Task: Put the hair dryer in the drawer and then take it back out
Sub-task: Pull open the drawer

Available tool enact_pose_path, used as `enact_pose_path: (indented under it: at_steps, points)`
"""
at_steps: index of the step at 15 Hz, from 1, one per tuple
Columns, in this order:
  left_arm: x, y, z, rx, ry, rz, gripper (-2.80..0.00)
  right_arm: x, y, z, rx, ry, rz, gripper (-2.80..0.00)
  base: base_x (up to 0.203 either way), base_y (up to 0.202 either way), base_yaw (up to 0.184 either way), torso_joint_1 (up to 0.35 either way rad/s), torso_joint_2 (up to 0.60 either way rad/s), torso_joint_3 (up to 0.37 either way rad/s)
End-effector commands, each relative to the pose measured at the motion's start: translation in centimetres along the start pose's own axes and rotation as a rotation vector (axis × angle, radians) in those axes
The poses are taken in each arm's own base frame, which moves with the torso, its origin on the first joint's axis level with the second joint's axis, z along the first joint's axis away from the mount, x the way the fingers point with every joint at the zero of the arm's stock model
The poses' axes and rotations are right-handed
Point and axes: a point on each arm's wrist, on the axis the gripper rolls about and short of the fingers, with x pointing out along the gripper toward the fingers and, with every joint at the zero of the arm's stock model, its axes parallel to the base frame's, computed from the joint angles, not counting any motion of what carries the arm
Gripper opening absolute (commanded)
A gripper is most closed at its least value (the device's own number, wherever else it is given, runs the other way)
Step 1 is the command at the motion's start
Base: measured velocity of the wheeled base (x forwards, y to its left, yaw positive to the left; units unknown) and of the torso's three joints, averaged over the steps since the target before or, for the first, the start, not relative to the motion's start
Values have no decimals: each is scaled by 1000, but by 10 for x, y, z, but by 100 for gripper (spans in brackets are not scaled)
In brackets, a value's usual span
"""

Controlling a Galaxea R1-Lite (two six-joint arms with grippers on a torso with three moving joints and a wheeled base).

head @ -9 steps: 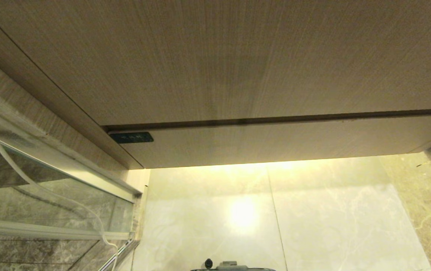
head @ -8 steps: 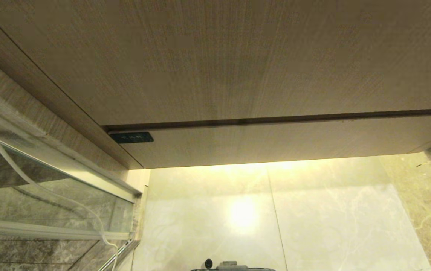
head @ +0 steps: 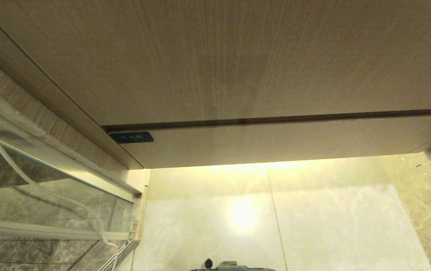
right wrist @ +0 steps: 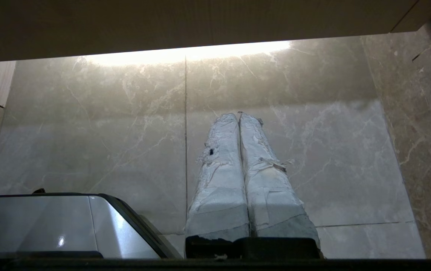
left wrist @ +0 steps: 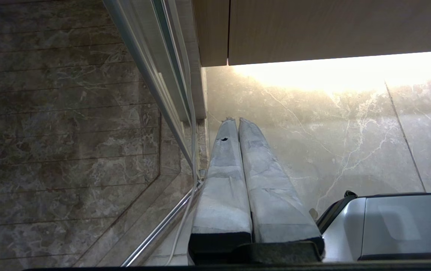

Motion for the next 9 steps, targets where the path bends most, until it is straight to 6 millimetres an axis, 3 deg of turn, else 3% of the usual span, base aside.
enact_pose_path:
  at_steps: [1, 5, 9]
  points:
    - [0, 0, 0, 0, 0, 1, -280, 0, 0, 0, -2, -3, 1, -280, 0, 0, 0, 0, 0, 0]
    - [0, 0, 0, 0, 2, 1, -280, -2, 0, 7, 0, -24, 0, -280, 0, 0, 0, 0, 0, 0]
    - [0, 0, 0, 0, 0, 1, -280, -36, 1, 73, -25, -27, 10, -280, 0, 0, 0, 0, 0, 0]
